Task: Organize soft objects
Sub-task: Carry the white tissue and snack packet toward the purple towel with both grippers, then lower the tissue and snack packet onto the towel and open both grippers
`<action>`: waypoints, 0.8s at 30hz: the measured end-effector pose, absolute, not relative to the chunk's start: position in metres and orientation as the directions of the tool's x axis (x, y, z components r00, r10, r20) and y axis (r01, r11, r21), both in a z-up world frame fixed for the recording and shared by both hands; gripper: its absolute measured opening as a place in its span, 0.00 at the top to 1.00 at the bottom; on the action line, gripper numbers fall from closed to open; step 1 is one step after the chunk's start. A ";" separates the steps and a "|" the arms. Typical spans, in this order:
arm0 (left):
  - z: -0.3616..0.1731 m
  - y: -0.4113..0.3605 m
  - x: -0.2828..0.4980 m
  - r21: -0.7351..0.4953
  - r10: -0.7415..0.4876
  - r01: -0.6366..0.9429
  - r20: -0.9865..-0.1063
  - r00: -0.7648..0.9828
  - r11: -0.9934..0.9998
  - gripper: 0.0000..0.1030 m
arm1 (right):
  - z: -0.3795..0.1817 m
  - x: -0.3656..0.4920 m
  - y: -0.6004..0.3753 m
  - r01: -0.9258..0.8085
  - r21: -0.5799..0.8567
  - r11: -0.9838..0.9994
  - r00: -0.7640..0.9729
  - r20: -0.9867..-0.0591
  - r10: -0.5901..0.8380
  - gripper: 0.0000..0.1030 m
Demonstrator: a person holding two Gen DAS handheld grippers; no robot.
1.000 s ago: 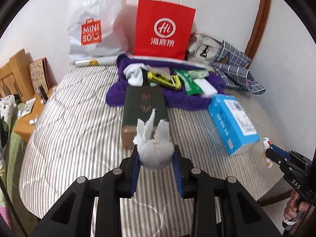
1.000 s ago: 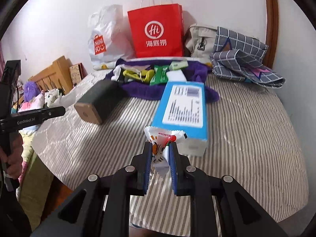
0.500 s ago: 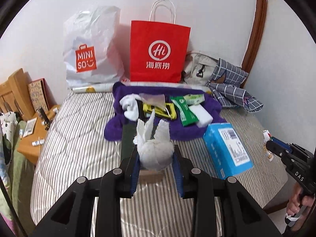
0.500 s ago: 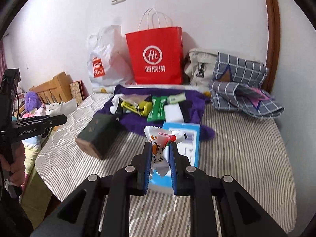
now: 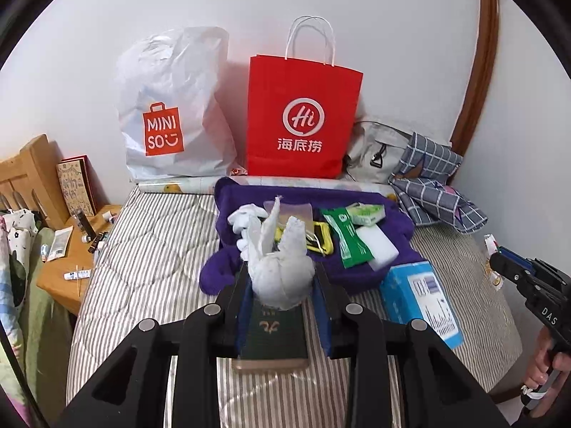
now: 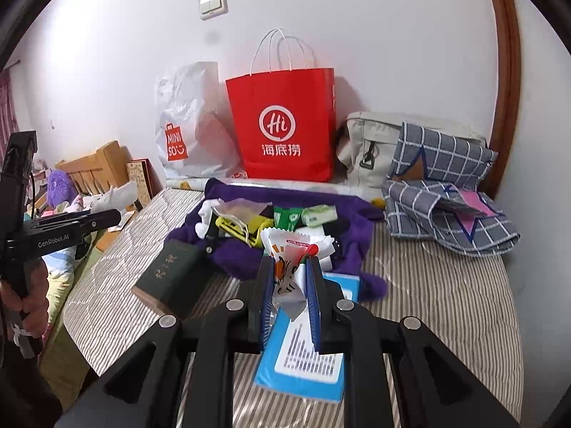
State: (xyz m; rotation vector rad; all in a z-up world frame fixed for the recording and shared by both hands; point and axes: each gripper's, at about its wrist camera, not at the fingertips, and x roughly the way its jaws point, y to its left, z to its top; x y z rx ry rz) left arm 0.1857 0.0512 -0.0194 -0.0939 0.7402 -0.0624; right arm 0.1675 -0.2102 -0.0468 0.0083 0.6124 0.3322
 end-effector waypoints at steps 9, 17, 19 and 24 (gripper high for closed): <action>-0.004 0.055 0.207 -0.088 -0.060 0.003 -0.654 0.754 0.996 0.72 | -0.028 0.200 -0.208 -0.318 0.121 0.940 0.771 -0.545 0.331 0.83; 0.003 0.064 0.237 -0.068 -0.035 -0.012 -0.652 0.757 0.998 0.72 | -0.027 0.233 -0.206 -0.307 0.153 0.939 0.765 -0.547 0.340 0.83; 0.002 0.064 0.246 -0.068 -0.036 -0.011 -0.654 0.756 0.998 0.72 | -0.027 0.243 -0.203 -0.314 0.151 0.937 0.763 -0.548 0.344 0.83; -0.003 0.060 0.269 -0.060 -0.042 0.003 -0.663 0.747 0.998 0.72 | -0.026 0.270 -0.194 -0.315 0.134 0.939 0.757 -0.562 0.334 0.83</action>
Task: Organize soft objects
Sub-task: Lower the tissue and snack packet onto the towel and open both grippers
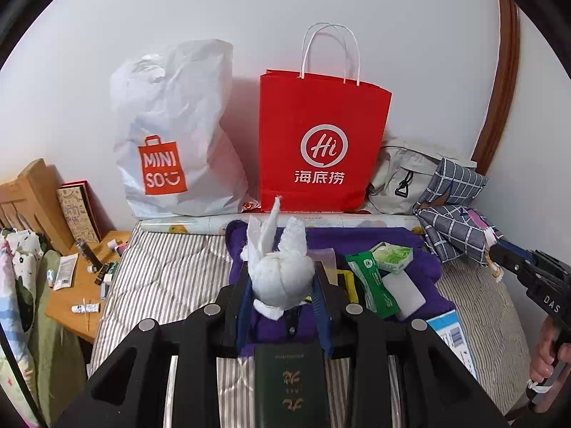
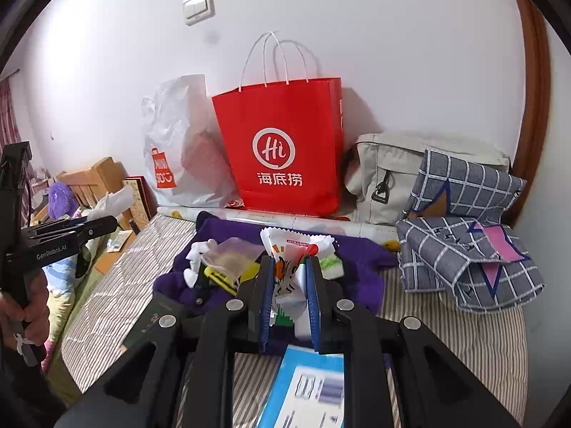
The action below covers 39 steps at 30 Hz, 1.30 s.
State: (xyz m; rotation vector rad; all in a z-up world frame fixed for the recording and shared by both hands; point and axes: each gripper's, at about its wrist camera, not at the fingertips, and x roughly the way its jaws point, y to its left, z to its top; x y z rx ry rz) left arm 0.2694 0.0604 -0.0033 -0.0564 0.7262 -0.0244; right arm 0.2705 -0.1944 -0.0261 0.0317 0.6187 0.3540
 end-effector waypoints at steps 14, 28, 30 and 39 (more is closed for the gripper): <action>-0.032 0.045 0.341 -0.049 -0.061 0.037 -0.702 0.710 0.998 0.71 | -0.041 0.343 -0.177 -0.337 0.157 0.928 0.722 -0.590 0.361 0.83; -0.056 0.033 0.393 -0.024 -0.054 0.054 -0.744 0.665 0.998 0.71 | -0.068 0.392 -0.176 -0.342 0.168 0.924 0.689 -0.624 0.369 0.83; -0.062 0.031 0.398 -0.022 -0.063 0.070 -0.750 0.658 0.997 0.71 | -0.078 0.399 -0.175 -0.349 0.178 0.920 0.666 -0.643 0.378 0.83; -0.083 0.025 0.413 -0.049 -0.095 0.091 -0.768 0.634 0.995 0.71 | -0.105 0.411 -0.168 -0.403 0.218 0.889 0.554 -0.714 0.427 0.82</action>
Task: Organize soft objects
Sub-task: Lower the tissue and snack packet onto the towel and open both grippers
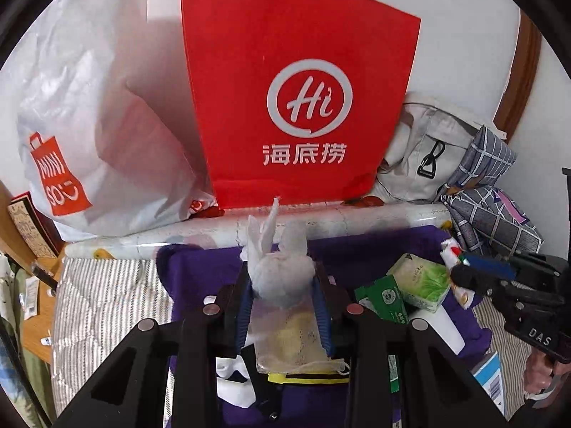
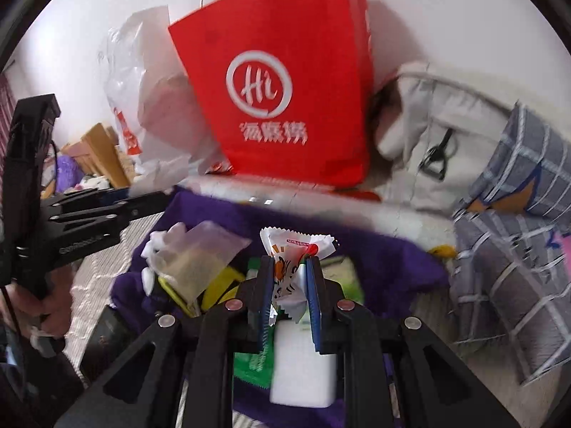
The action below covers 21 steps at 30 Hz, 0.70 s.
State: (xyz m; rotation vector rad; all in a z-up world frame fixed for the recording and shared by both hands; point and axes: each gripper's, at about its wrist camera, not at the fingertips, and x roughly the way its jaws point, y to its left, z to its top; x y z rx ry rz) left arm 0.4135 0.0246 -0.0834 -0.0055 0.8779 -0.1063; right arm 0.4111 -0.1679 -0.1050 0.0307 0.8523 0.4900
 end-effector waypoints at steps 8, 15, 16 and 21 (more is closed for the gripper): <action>-0.102 0.019 0.421 -0.050 -0.106 0.110 -0.801 0.590 0.993 0.71 | -0.127 0.415 -0.142 -0.452 0.198 0.870 0.481 -0.767 0.424 0.82; -0.115 0.013 0.427 -0.063 -0.126 0.132 -0.819 0.559 0.989 0.70 | -0.135 0.415 -0.134 -0.466 0.177 0.867 0.461 -0.787 0.409 0.81; -0.116 0.013 0.427 -0.060 -0.124 0.133 -0.820 0.558 0.989 0.70 | -0.137 0.416 -0.134 -0.466 0.178 0.867 0.458 -0.790 0.408 0.81; -0.118 0.013 0.429 -0.056 -0.121 0.134 -0.827 0.549 0.989 0.69 | -0.142 0.418 -0.131 -0.466 0.174 0.867 0.442 -0.804 0.398 0.80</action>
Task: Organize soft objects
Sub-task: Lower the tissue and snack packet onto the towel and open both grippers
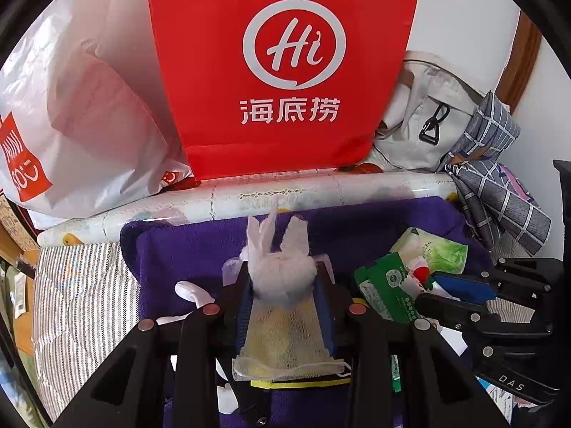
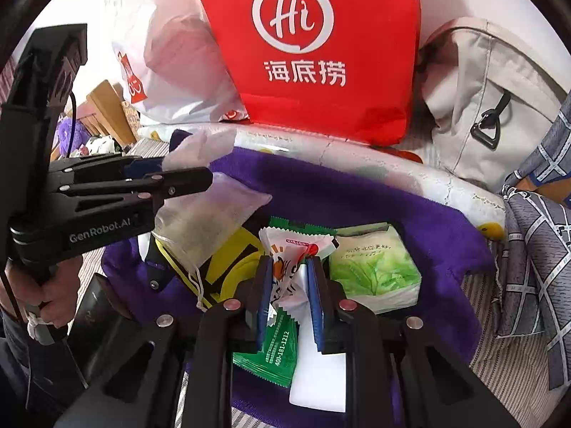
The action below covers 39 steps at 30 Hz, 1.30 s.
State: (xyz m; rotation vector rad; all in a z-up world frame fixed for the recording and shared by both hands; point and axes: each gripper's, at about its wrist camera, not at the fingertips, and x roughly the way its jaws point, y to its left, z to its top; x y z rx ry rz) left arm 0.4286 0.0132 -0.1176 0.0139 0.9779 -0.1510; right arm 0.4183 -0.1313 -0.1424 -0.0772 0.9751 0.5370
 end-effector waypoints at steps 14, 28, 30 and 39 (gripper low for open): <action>-0.127 0.020 0.434 -0.088 -0.142 0.130 -0.856 0.497 0.988 0.66 | -0.148 0.417 -0.126 -0.494 0.152 0.856 0.433 -0.811 0.394 0.54; -0.126 0.020 0.433 -0.107 -0.163 0.144 -0.865 0.475 0.984 0.38 | -0.124 0.412 -0.145 -0.479 0.135 0.867 0.492 -0.776 0.393 0.33; -0.126 0.019 0.434 -0.098 -0.155 0.142 -0.865 0.478 0.985 0.34 | -0.122 0.412 -0.148 -0.470 0.139 0.872 0.500 -0.771 0.393 0.32; -0.112 0.014 0.428 -0.045 -0.105 0.128 -0.855 0.507 0.991 0.30 | -0.108 0.408 -0.149 -0.432 0.161 0.887 0.529 -0.752 0.394 0.29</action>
